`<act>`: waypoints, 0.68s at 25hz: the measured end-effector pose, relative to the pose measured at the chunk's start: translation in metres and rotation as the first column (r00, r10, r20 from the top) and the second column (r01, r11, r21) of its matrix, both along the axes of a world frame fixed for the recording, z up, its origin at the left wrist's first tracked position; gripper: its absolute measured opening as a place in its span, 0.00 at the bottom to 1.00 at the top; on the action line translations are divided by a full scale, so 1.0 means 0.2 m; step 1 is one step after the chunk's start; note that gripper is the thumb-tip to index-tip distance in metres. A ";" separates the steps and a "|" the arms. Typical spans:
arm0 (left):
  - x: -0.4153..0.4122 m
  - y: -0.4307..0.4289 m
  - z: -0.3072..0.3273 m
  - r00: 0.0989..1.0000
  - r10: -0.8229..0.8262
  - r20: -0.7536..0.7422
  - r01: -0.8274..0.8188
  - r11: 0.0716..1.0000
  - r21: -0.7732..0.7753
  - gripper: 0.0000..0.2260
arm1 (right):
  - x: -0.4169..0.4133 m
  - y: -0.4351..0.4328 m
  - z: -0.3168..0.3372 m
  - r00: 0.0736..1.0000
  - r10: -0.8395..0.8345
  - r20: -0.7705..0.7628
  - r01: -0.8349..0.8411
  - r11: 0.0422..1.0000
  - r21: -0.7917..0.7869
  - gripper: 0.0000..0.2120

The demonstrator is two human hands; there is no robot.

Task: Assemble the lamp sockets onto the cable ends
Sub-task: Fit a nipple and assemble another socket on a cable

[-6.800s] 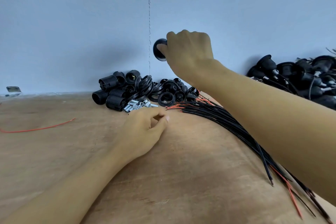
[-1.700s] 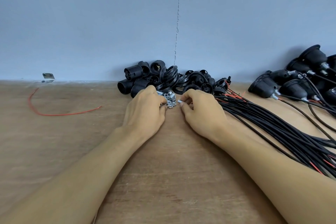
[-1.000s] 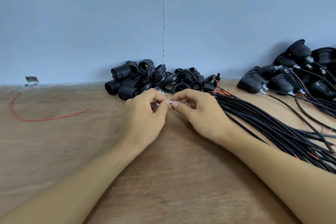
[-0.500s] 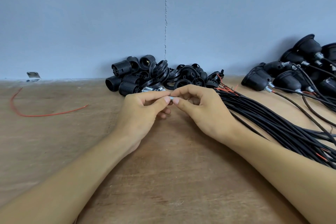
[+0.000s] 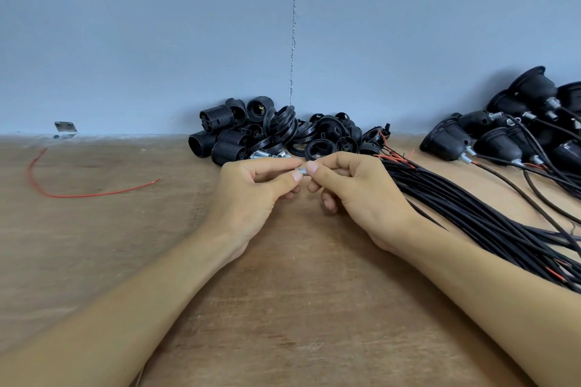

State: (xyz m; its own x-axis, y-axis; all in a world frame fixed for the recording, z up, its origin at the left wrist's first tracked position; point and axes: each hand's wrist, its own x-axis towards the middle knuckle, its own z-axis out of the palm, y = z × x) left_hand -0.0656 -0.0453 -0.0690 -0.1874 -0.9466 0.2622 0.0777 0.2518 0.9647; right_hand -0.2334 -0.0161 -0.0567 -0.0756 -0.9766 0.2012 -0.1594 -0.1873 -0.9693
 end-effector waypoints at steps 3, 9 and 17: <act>0.00 0.00 0.00 1.000 0.010 -0.010 -0.010 1.000 0.010 0.08 | 0.00 0.00 0.00 0.999 0.012 0.051 -0.012 1.000 0.009 0.06; 0.00 0.00 0.00 1.000 0.011 -0.018 -0.011 1.000 -0.004 0.09 | 0.02 0.01 0.00 0.994 0.044 0.096 -0.043 0.999 -0.011 0.06; -0.01 0.01 0.00 1.000 0.013 0.018 -0.011 0.996 -0.084 0.10 | 0.06 0.03 0.02 0.991 -0.065 -0.113 0.076 0.993 0.087 0.23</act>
State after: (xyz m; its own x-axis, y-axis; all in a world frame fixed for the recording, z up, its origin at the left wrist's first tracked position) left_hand -0.0673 -0.0435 -0.0697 -0.1815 -0.9237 0.3373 0.0565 0.3326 0.9414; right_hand -0.2221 -0.0098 -0.0529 -0.1272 -0.9843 0.1222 -0.2758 -0.0833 -0.9576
